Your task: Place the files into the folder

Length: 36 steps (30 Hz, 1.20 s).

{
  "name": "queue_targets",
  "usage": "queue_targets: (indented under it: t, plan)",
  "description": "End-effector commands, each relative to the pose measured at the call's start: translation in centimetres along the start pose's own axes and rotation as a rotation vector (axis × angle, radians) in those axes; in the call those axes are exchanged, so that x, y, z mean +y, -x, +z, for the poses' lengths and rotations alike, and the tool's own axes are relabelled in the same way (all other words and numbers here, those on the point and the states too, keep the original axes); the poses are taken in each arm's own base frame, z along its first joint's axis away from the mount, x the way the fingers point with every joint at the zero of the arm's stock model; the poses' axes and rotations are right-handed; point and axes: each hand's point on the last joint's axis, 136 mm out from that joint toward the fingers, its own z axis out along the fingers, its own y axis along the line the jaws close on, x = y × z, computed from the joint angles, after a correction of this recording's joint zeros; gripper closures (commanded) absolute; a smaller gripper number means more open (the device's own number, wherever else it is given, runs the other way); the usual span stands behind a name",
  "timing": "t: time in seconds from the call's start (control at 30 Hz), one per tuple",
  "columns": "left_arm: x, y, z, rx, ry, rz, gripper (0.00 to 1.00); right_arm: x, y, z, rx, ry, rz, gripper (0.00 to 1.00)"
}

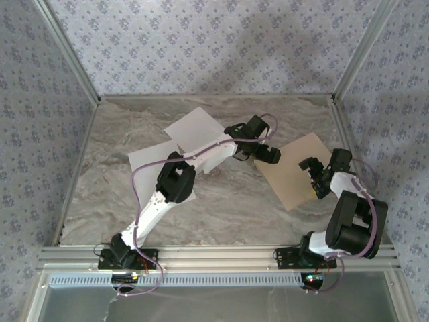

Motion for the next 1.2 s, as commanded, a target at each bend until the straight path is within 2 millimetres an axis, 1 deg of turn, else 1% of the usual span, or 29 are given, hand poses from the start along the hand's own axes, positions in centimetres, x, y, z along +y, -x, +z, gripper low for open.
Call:
queue_targets:
  t: [0.0, 0.1, 0.43, 0.53, 0.63, 0.8, 0.83, 0.93, 1.03, 1.17]
  plan:
    - [-1.0, -1.2, 0.2, 0.049, -0.025, -0.006, 0.04, -0.4, 0.1, 0.2, 0.009, -0.027, -0.001, 0.0]
    - [-1.8, -1.9, 0.3, 0.069, -0.05, -0.001, 0.04, -0.3, 0.1, 0.3, 0.015, -0.023, -0.002, 0.0]
    - [-1.9, -3.0, 0.4, 0.084, -0.073, -0.025, 0.04, -0.3, -0.3, 0.5, 0.025, -0.027, -0.008, 0.0]
    - [-2.0, -3.3, 0.0, 0.087, -0.078, -0.034, 0.05, -0.2, -0.5, 0.7, 0.035, -0.028, -0.014, 0.0]
    - [-2.6, -3.4, -0.9, 0.078, -0.102, -0.042, 0.05, 0.1, -0.9, 1.0, 0.054, -0.022, -0.022, 0.0]
    - [-3.4, -4.0, -3.1, 0.052, -0.126, -0.055, 0.05, 1.4, -1.9, 1.5, 0.098, 0.006, -0.06, 0.0]
    - [-3.2, -4.6, -3.4, 0.053, -0.126, -0.064, 0.05, 1.7, -2.2, 1.6, 0.107, 0.012, -0.068, 0.0]
    - [-3.3, -5.3, -4.9, 0.028, -0.14, -0.08, 0.05, 2.7, -3.2, 1.8, 0.138, 0.029, -0.105, 0.0]
    - [-3.1, -6.5, -6.1, 0.014, -0.146, -0.101, 0.05, 3.7, -4.8, 2.0, 0.175, 0.05, -0.147, 0.0]
    - [-2.3, -8.6, -7.4, -0.002, -0.151, -0.156, 0.05, 5.1, -7.0, 2.3, 0.221, 0.07, -0.215, 0.0]
